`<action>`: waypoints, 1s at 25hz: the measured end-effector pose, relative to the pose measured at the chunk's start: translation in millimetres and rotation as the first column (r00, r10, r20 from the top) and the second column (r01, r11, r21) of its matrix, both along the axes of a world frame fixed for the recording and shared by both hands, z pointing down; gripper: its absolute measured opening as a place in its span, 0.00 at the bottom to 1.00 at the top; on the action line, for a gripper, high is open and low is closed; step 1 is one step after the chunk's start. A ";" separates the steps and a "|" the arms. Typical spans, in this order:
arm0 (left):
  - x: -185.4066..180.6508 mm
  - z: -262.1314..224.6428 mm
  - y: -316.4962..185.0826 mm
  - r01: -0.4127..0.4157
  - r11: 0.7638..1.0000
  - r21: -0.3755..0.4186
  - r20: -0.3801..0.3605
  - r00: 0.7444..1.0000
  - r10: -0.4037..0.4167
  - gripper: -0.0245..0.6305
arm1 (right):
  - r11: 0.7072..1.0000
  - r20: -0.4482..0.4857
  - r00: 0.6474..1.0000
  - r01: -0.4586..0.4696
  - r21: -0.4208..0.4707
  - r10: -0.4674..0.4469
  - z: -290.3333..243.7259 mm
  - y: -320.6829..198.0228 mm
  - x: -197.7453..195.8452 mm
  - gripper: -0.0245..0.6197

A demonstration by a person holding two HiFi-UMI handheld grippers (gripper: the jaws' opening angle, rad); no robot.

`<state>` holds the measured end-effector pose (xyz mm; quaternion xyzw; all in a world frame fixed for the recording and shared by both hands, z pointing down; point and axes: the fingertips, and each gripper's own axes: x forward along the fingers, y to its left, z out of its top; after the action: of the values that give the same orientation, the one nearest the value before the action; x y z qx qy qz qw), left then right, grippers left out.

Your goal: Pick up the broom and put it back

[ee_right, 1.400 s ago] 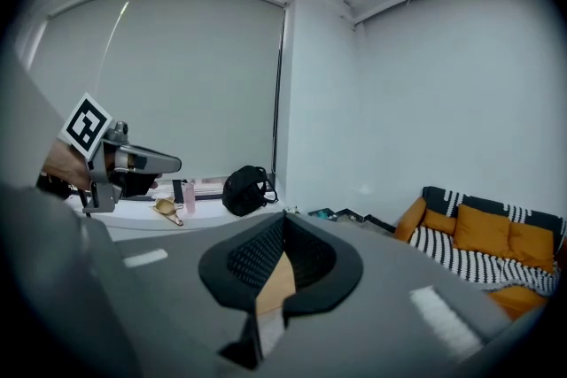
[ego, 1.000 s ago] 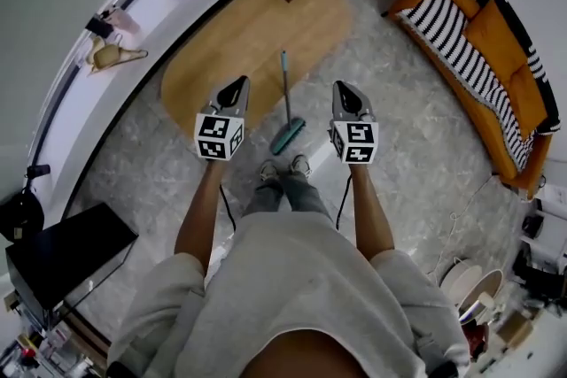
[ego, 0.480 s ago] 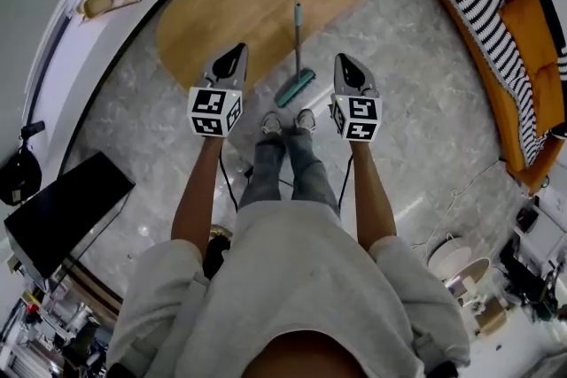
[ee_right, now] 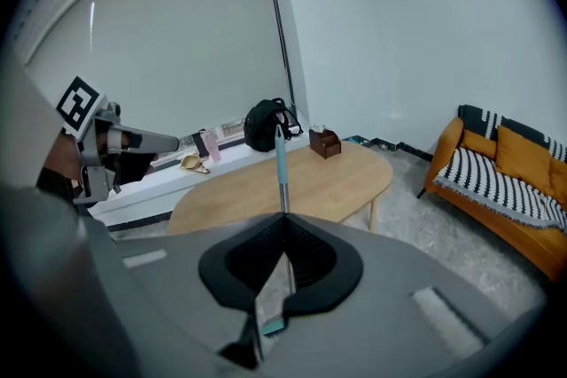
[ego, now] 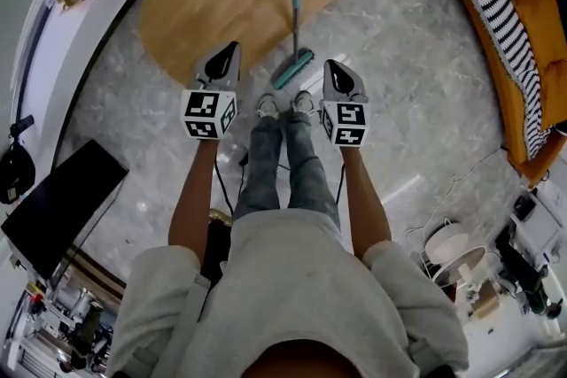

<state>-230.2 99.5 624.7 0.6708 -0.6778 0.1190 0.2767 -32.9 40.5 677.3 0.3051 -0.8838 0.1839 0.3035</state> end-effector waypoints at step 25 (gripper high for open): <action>-27.9 47.6 21.8 0.084 0.995 -0.056 -0.024 0.996 -0.085 0.03 | 0.986 -0.053 0.998 0.021 -0.166 -0.030 152.8 -44.9 -88.1 0.38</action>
<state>-258.1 121.3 672.3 0.6352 -0.6982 0.1168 0.3087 -121.0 -4.5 830.1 0.2723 -0.8606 0.2441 0.3545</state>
